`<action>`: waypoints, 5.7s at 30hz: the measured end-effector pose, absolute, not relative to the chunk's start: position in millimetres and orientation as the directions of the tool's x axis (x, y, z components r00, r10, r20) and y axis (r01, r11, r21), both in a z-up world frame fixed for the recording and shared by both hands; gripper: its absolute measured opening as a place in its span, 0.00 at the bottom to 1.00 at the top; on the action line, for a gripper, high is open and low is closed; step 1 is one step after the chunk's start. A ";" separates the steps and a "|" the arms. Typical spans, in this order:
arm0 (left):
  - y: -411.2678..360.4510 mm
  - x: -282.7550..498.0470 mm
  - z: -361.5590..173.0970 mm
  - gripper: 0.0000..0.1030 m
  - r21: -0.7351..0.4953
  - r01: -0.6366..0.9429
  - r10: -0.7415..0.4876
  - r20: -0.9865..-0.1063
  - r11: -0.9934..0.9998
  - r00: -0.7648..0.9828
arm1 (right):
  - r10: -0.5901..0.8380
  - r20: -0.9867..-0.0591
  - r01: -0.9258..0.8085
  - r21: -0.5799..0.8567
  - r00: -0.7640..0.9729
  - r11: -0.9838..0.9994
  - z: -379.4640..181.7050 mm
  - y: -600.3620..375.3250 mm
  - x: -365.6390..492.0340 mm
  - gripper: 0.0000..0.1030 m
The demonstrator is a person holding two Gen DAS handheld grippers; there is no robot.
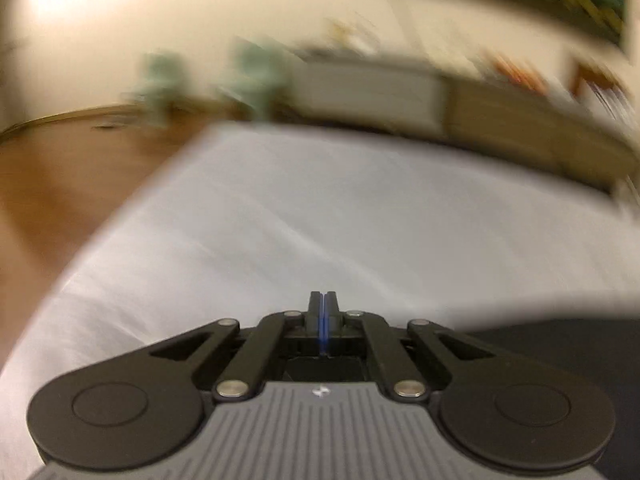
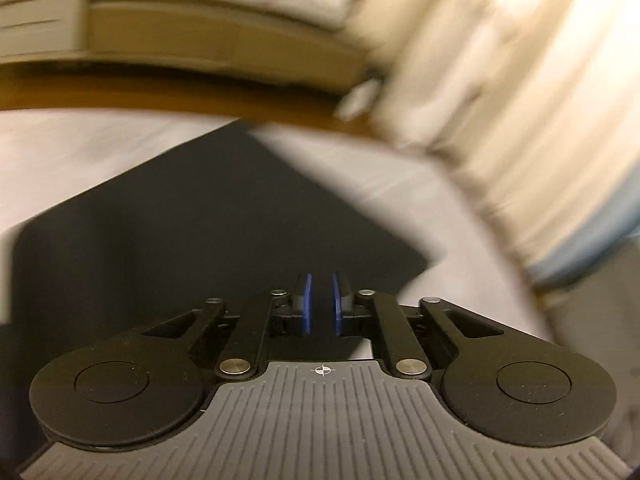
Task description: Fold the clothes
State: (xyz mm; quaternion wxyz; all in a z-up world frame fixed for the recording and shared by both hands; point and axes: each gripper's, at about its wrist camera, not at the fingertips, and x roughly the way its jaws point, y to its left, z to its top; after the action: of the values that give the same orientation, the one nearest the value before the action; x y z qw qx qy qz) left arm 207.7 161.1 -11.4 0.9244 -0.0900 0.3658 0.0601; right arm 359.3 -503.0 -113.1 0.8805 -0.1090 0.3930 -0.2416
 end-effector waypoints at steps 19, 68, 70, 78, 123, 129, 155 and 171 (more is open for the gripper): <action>54.2 -28.4 -42.5 0.84 0.161 0.409 -0.208 -0.664 0.898 0.718 | 0.020 -0.699 -0.145 -0.120 0.715 0.982 -81.4 -488.3 81.2 0.97; 256.4 199.6 -5.8 0.05 -0.150 -0.173 0.034 -0.654 0.973 0.756 | -0.192 -0.424 -0.105 -0.583 0.885 0.805 99.1 -369.8 86.6 0.00; 246.6 200.7 -10.3 0.05 -0.120 -0.143 0.026 -0.672 0.982 0.740 | -0.361 -0.314 -0.019 -0.776 0.878 0.630 90.0 -352.7 89.9 0.04; 242.3 160.3 -21.0 0.11 -0.054 -0.012 -0.029 -0.703 0.998 0.710 | -0.381 -0.729 -0.094 -0.518 0.568 0.850 -57.0 -421.6 81.9 0.11; 270.5 193.8 -54.1 0.90 -0.636 -0.348 -0.257 -0.663 0.689 0.703 | -0.310 -0.755 0.324 -0.136 0.578 0.936 -114.0 -528.0 189.4 0.92; 272.0 237.5 -70.3 0.17 -0.591 -0.370 -0.258 -0.717 0.717 0.647 | -0.188 -0.775 0.268 -0.025 0.603 0.963 -121.8 -538.7 198.5 0.24; 323.7 62.9 -61.9 0.01 -0.746 -0.215 -0.331 -0.509 0.631 0.794 | 0.232 -0.693 0.328 0.574 0.682 0.751 -114.4 -467.1 190.3 0.85; 327.0 32.5 -10.7 0.01 -0.800 -0.062 -0.363 -0.338 0.597 0.868 | 0.045 -0.414 0.208 0.544 0.909 0.813 3.5 -464.8 73.8 0.00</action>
State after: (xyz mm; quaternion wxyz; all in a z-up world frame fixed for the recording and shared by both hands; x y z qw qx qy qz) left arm 32.5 327.0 -10.7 0.8605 -0.4401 0.2412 -0.0876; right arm 73.8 -464.8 3.5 0.9289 0.3028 0.2089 -0.0437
